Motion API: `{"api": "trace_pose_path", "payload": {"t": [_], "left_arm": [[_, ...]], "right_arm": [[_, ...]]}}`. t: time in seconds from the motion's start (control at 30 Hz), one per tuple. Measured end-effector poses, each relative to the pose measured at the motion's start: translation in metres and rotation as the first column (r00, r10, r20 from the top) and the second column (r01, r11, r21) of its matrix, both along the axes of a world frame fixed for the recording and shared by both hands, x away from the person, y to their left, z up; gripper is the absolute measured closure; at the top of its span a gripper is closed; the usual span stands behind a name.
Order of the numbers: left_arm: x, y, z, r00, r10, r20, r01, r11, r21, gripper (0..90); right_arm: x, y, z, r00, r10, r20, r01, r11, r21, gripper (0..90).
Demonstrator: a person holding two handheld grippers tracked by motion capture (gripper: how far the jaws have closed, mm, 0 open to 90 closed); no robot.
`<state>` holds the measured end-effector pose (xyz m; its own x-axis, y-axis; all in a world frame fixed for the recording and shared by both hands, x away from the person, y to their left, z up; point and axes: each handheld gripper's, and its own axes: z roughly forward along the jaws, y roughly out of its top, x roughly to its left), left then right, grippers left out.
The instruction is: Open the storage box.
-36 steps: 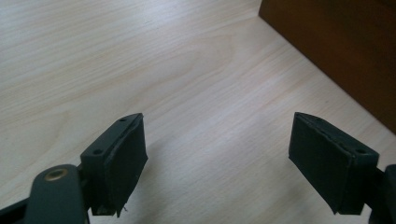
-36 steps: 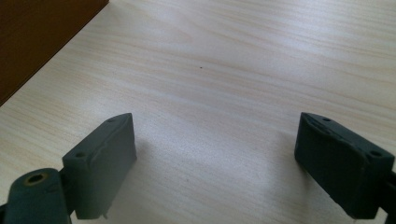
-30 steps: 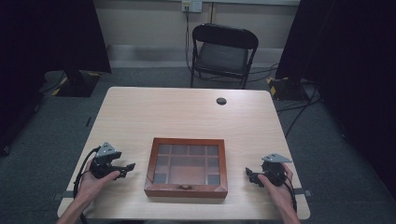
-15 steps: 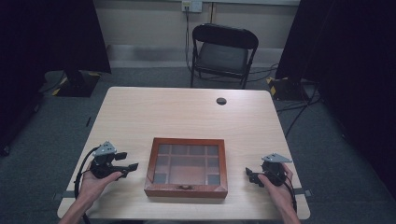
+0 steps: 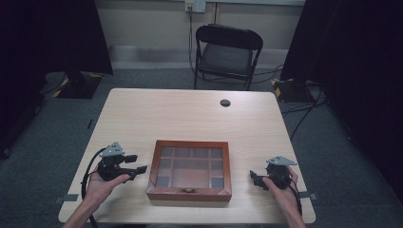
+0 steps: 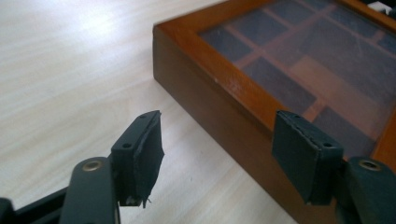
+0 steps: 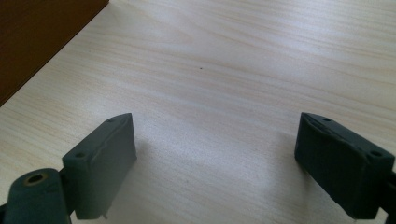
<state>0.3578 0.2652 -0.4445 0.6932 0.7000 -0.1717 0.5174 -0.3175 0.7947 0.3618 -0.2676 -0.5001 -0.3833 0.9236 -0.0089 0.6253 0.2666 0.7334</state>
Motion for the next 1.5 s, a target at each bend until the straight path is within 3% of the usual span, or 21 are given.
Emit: {"api": "trace_pose_path", "payload": {"t": [0.2, 0.37, 0.73, 0.93, 1.1, 1.4, 1.5], "left_arm": [[0.0, -0.007, 0.009, 0.9996, -0.023, 0.014, 0.024, 0.9994, -0.026, 34.9], [-0.001, -0.014, 0.013, 0.9982, -0.059, 0.012, 0.059, 0.9981, -0.014, 35.8], [-0.002, -0.037, 0.023, 0.9913, -0.13, 0.015, 0.131, 0.9899, -0.053, 37.3], [0.0, -0.053, 0.028, 0.9862, -0.163, 0.029, 0.164, 0.9863, -0.018, 36.2], [0.001, -0.065, 0.03, 0.9813, -0.192, 0.016, 0.192, 0.9806, -0.039, 35.0], [0.001, -0.083, 0.037, 0.9762, -0.216, 0.024, 0.216, 0.9763, -0.015, 35.3], [0.001, -0.089, 0.037, 0.9715, -0.236, 0.026, 0.236, 0.9716, -0.014, 35.6]], "right_arm": [[0.0, 0.0, 0.0, 1.0, 0.001, 0.0, -0.001, 1.0, 0.0, 11.8], [0.0, 0.0, 0.0, 1.0, 0.001, 0.001, -0.001, 1.0, -0.001, 11.8], [0.0, 0.0, 0.0, 1.0, 0.002, 0.001, -0.002, 1.0, -0.001, 11.8], [0.001, 0.0, 0.0, 1.0, 0.003, 0.001, -0.003, 1.0, -0.001, 11.8], [0.001, 0.0, 0.0, 1.0, 0.003, 0.001, -0.003, 1.0, 0.0, 11.8], [0.001, 0.0, 0.0, 1.0, 0.003, 0.001, -0.003, 1.0, 0.0, 11.8], [0.001, 0.0, 0.0, 1.0, 0.004, 0.001, -0.004, 1.0, 0.0, 11.8]]}}
